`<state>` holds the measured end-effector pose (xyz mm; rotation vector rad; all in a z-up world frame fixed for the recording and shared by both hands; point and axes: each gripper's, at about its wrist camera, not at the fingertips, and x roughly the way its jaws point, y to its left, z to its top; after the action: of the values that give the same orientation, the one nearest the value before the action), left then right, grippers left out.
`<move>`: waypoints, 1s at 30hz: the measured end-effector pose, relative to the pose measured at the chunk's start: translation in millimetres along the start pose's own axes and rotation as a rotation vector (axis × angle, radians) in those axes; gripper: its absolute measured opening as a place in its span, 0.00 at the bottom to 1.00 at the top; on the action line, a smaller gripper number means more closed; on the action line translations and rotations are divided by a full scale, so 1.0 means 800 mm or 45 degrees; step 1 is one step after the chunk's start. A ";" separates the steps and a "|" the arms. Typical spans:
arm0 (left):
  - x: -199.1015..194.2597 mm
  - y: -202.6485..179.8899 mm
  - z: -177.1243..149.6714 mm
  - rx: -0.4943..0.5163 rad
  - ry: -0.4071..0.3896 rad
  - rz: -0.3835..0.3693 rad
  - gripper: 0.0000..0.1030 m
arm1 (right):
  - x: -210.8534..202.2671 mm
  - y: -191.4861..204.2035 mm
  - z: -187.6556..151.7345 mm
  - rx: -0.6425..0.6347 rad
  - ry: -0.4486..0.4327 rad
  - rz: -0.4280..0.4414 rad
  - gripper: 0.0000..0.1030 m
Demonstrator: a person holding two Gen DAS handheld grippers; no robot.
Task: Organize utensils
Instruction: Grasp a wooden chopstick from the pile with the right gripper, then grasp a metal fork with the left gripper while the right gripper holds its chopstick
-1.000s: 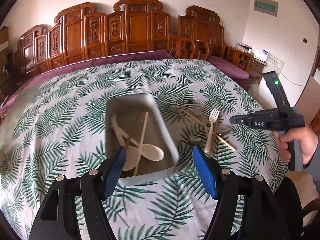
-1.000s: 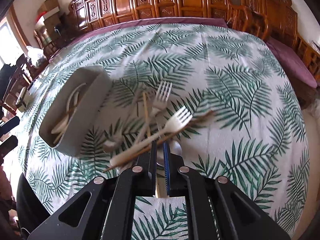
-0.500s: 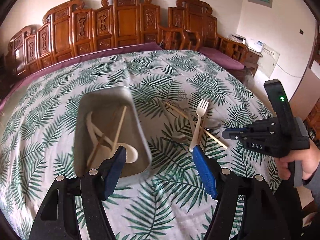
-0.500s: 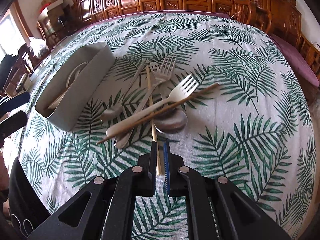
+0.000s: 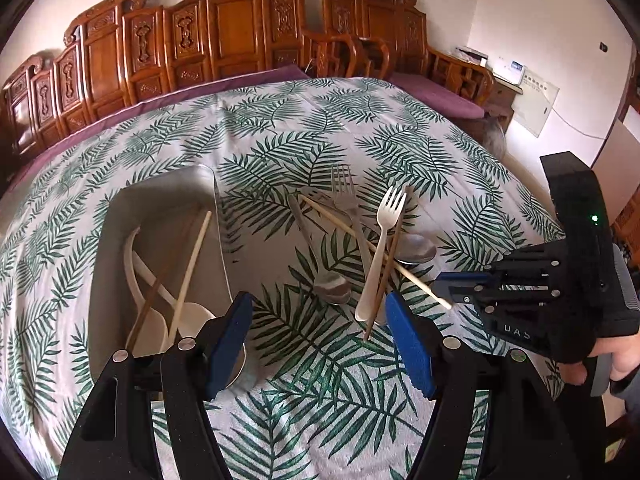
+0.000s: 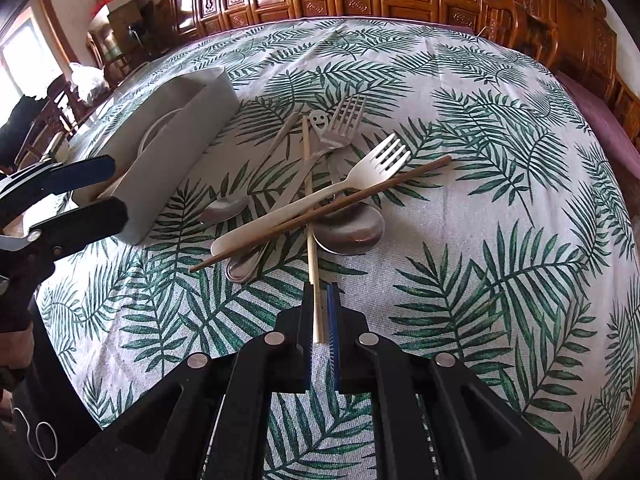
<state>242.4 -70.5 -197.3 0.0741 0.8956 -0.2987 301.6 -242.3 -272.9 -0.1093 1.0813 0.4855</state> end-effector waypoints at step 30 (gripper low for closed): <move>0.075 -0.022 0.051 -0.005 0.092 -0.034 0.51 | -0.032 -0.035 -0.034 -0.070 0.034 -0.064 0.05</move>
<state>303.1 -108.2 -217.2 0.0693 0.9692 -0.3206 282.0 -284.3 -267.6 -0.1914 1.0887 0.4696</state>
